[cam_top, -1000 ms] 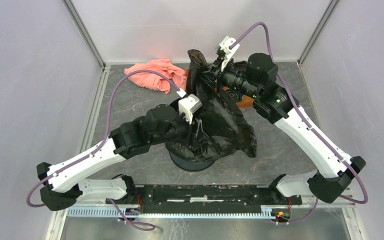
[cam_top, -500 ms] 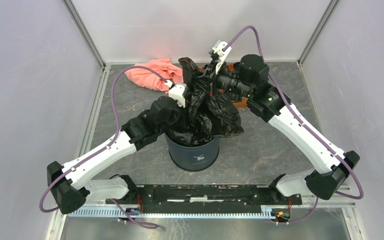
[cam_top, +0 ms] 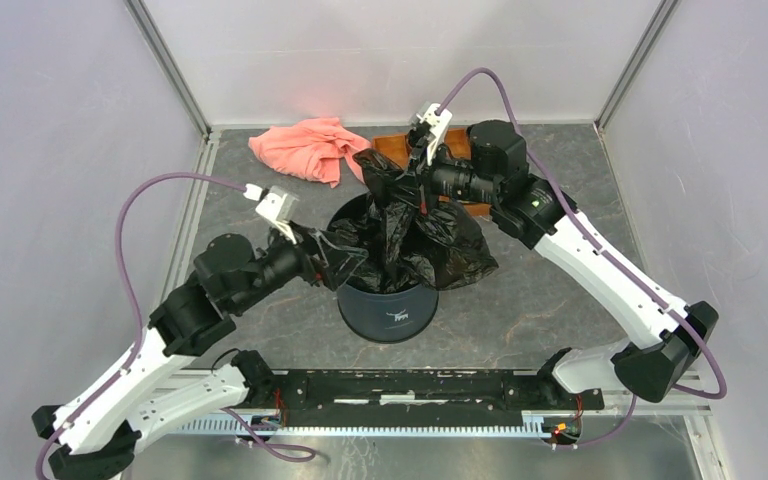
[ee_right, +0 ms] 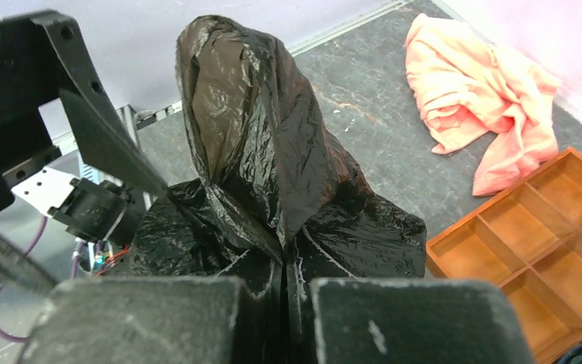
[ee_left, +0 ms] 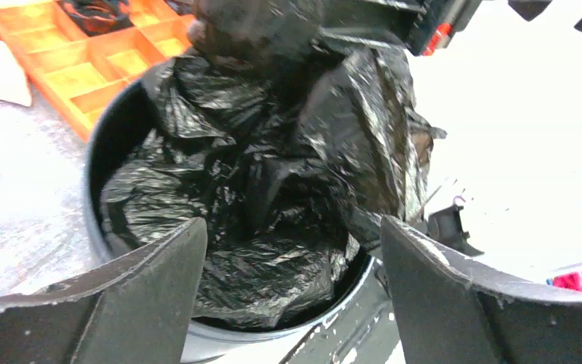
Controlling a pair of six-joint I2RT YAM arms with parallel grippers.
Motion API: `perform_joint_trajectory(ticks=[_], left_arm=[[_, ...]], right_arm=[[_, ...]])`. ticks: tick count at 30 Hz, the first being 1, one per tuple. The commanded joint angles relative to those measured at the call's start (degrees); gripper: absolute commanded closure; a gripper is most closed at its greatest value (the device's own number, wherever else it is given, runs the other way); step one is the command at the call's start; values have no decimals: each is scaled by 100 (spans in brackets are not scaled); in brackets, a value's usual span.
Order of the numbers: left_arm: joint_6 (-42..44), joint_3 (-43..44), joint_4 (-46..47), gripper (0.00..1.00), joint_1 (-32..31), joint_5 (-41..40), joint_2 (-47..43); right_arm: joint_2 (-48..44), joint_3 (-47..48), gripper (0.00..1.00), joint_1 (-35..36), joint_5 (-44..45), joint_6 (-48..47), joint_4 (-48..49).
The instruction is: Put the trash bags into the trash bin
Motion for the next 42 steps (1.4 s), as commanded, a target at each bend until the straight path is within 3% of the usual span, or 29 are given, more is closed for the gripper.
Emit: perform_joint_trajectory(ticks=[1,5,13,17,26,29,39,42], left_arm=[[-424,98,-556,12,-12,-714,-20],[-557,-32,-620,28,-12,-748,401],[-408,-155,211,42,-12,118,1353],[-283,-271,404,33,-12,73,1052],[-363,-709,691,1,-12,-105,-959],[-492,-657,924,0,-12,344,-975],[-463,-2,1066,0,-12,1529,410],[-472,33,758,12,-12,1012,371]], right_arm=[[-33,371,99,-10,-483,317,-213],[-141,196,99,-8,-747,610,-44],[-43,39,99,87,-903,668,-335],[71,48,99,304,-823,677,-458],[25,-249,99,334,-642,1550,533],[43,-292,99,342,-712,1724,696],[-82,-478,94,409,-510,2335,1312],[-44,-351,92,437,-501,2339,1306]])
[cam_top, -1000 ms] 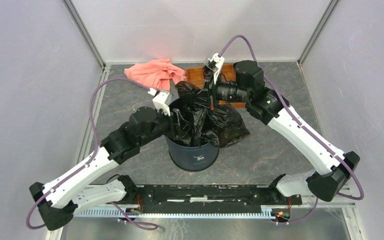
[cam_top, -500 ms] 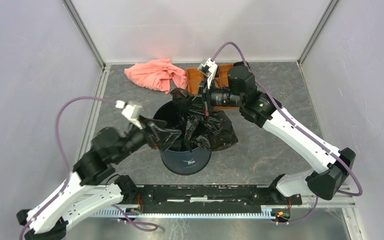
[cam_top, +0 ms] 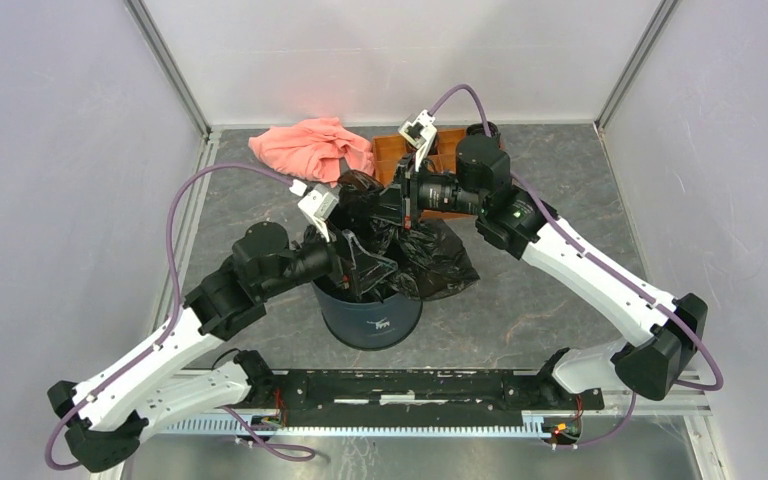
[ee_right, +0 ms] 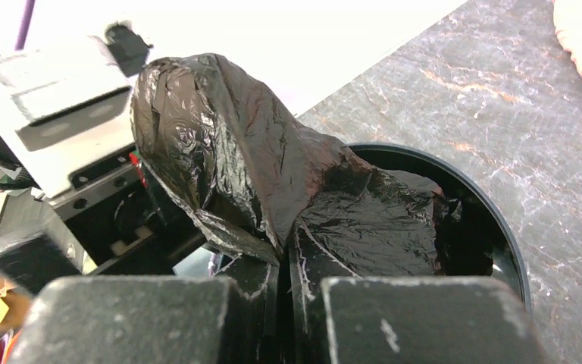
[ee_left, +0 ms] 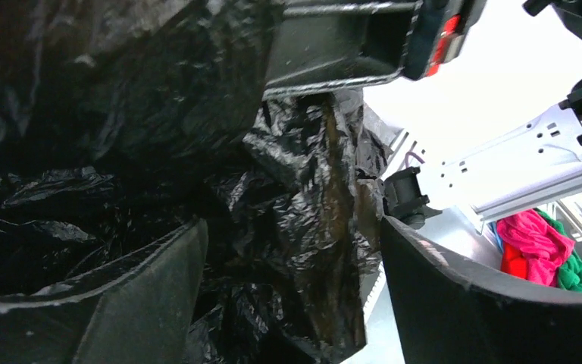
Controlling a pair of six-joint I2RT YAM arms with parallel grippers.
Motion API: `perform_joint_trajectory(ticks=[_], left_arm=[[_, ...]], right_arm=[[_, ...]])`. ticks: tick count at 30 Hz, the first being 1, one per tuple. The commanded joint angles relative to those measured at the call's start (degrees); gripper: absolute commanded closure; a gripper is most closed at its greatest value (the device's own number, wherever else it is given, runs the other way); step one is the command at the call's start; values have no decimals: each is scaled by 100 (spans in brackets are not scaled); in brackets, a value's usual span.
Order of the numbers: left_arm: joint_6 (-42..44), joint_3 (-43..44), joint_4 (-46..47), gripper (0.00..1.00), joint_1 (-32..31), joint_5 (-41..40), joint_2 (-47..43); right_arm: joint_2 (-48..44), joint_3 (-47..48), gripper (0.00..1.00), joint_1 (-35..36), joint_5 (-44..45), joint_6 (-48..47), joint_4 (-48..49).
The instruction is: Put the trash bags into the trash bin
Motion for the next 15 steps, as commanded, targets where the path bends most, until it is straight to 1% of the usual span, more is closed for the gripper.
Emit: perform_joint_trajectory(ticks=[1,3,4,7,8,9,11,14,15], left_arm=[[-149,283,-231,18,1,-349,-210],[-219,242,-455,33,1,-722,-364],[-246,214,-484,41,1,-772,-404],[-292,262,-616,77,1,-878,-408],[-302,309,-700,84,1,-933,-410],[-304,353,-766,88,1,-947,-425],[-336,393,-827,90,1,-952,-509],[-519,371,-882,97,1,-1104,-765],[-564,360,-904,98,1,-1118,-859]], right_arm=[[-102,177,92,51,98,208,471],[-109,177,90,62,105,212,493],[-104,169,88,75,101,195,500],[-68,198,78,107,103,-2,376],[-72,276,73,117,200,-222,188],[-92,381,67,117,366,-534,-150],[-208,475,47,125,792,-1124,-760],[-605,392,22,120,1384,-2081,-1505],[-757,296,17,113,1495,-2358,-1617]])
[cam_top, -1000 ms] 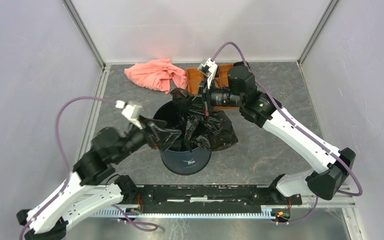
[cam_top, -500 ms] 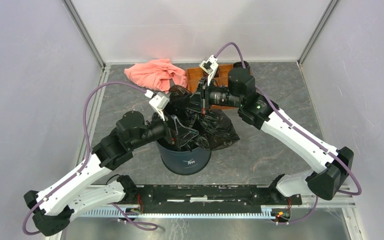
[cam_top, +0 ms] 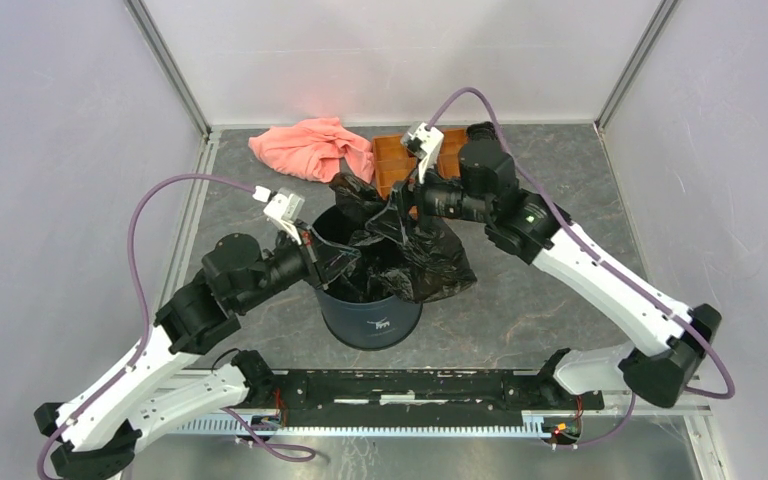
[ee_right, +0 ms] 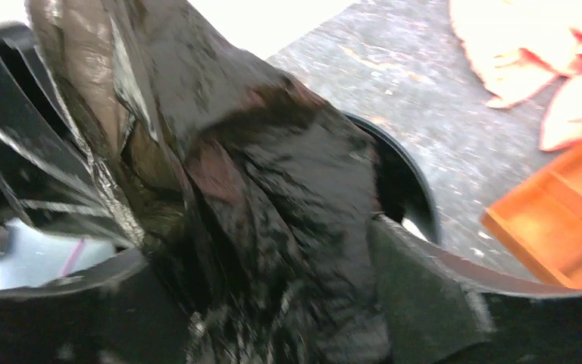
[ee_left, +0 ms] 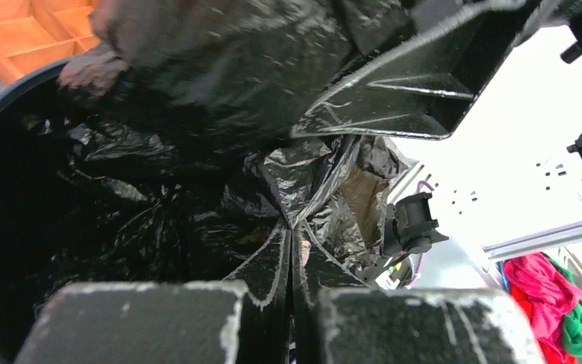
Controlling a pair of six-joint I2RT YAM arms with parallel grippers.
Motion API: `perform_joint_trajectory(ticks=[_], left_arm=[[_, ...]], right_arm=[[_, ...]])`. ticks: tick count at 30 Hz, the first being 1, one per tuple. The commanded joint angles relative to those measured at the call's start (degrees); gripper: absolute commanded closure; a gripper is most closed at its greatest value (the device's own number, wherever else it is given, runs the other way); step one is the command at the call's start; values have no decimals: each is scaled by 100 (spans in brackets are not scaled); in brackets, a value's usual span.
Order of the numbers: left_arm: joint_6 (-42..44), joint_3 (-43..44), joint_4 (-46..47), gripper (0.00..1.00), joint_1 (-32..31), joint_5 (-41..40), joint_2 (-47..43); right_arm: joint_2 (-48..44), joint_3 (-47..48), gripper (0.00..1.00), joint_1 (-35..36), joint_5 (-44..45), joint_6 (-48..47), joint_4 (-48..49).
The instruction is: Put the trash bags into the trash bin
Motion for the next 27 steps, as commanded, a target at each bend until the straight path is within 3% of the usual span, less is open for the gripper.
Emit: perform_joint_trajectory(ticks=[1,3,8,12,20,25,27], left_arm=[[-402,160,-147,98,1,-285,-409],[-494,139,-207,98,1,-322,-551],[-642,135,-442,98,1,-416,-717],[-704,291,-802,98,1,-714,-813],[-988,221,-2024,98,1,-1616,-1221],[-1173,-61,-2505,98,1,-1935,-1330],[-1245,-293,-2366,98,1,-1849,-1402]], right_arm=[[-826,7,10,16,886,-1615,-966],[-1234,-236,2,18,949,-1985,-1003],[-1948,-822,2,19,979,-2789,-978],[-2157,-1184,2,16,1042,-2902,-755],[-1692,-1362,2,172,560,-2310,-396],[-1475,-1393,2,443,931,-1883,-68],[-1377,-1469,7,447,1126,-1459,111]])
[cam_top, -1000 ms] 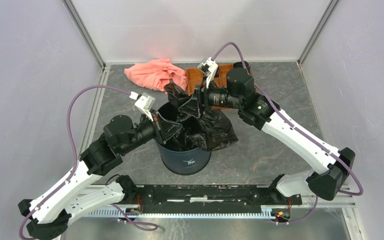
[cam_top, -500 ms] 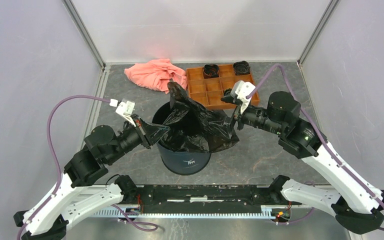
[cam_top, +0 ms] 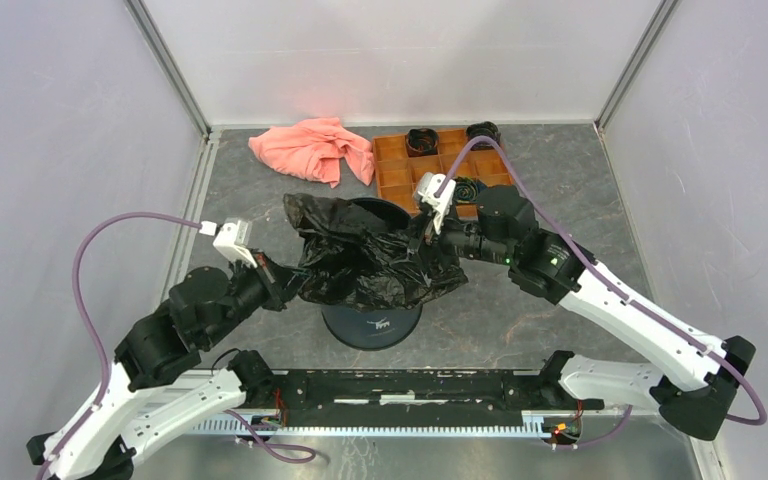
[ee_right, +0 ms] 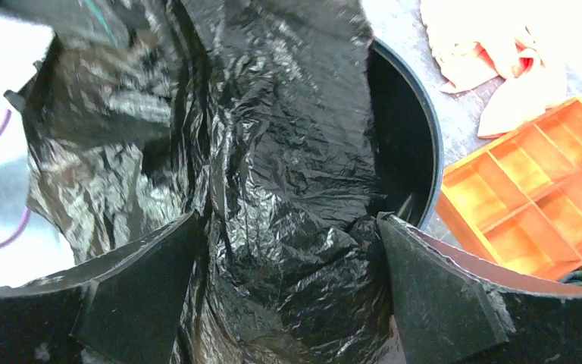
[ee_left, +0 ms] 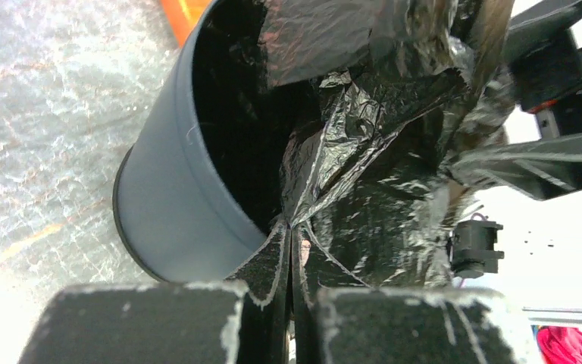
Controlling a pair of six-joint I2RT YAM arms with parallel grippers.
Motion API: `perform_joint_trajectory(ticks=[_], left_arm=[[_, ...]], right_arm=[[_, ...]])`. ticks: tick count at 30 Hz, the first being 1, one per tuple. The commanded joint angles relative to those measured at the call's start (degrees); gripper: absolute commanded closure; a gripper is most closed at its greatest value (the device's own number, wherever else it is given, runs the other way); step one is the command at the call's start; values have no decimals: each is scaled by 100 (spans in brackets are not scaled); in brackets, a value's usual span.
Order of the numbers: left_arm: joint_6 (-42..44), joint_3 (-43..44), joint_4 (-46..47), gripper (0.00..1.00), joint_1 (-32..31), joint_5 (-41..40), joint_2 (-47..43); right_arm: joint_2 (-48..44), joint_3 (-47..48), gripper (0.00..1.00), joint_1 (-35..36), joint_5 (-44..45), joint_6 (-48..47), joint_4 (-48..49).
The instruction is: Put the trash bags into the trash bin
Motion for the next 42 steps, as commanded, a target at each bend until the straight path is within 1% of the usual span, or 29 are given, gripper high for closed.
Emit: perform_joint_trajectory(ticks=[1,4,8,10,13,16,20,21,23,24,28,31,35,39,42], left_arm=[[-399,-443,-80,98,1,-151,-120],[-441,-767,356,98,2,-14,-95],[-389,-1083,1062,98,1,135,164],[-323,-1160,1423,98,1,204,389],[-137,-1233,2005,98,1,246,793],[125,-1138,2372,98,1,242,1277],[317,-943,2703,98,1,341,1694],[346,-856,2707,98,1,395,1763],[443,-596,2512,98,1,493,1817],[464,-470,2362,98,1,495,1768],[468,-225,1710,98,1,514,1221],[336,-27,1197,98,1,515,809],[90,149,765,98,1,611,365],[-30,224,353,98,1,448,129],[-62,283,48,98,1,322,45]], right_arm=[[133,-37,11,25,377,872,704],[202,-224,24,29,868,1281,866],[254,-317,43,21,1587,1399,876],[264,-342,48,-16,1899,1420,911],[269,-324,49,-307,2103,1367,874],[273,-187,45,-598,2110,1101,706],[249,208,34,-632,2031,576,266],[215,290,30,-634,2003,485,173],[128,421,20,-635,1845,367,-24],[92,490,17,-633,1719,355,-160],[-50,640,2,-635,1290,386,-493],[-86,827,2,-631,1124,211,-910],[-164,1087,2,-603,1079,-76,-1493],[-268,1401,2,-583,674,153,-1804],[-512,1369,2,-578,567,305,-1831]])
